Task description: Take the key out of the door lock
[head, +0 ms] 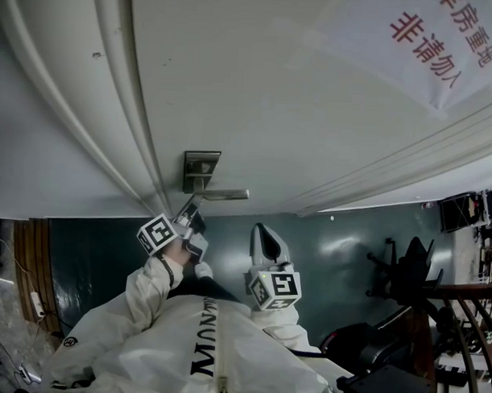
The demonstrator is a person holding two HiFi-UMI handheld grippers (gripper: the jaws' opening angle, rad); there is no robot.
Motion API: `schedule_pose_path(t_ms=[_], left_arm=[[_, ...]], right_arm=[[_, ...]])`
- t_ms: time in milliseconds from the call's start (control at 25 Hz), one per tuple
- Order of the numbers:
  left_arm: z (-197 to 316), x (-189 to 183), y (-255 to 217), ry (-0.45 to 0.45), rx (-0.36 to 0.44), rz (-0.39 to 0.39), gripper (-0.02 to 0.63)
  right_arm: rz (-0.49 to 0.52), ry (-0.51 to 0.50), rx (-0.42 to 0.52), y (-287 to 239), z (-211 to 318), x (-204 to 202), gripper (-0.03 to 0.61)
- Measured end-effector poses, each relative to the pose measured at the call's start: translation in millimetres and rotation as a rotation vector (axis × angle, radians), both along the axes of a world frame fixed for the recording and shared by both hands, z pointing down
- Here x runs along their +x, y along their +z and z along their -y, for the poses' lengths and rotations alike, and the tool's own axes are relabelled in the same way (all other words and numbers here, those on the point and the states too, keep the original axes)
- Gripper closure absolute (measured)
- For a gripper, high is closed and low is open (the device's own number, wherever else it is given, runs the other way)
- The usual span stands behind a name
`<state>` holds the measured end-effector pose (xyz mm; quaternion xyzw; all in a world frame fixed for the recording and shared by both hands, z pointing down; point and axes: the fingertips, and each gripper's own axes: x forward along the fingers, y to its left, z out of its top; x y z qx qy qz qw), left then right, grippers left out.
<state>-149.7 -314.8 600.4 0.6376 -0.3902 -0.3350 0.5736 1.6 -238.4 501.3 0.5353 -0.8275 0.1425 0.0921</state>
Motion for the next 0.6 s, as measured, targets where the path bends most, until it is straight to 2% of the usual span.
schedule_pose_path(t_ms=[600], left_arm=[[-0.5,-1.0,2.7,-0.002,0.0,0.011,0.591]], right_arm=[[0.003,-0.001,-0.011,5.0,0.5,2.4,0.583]])
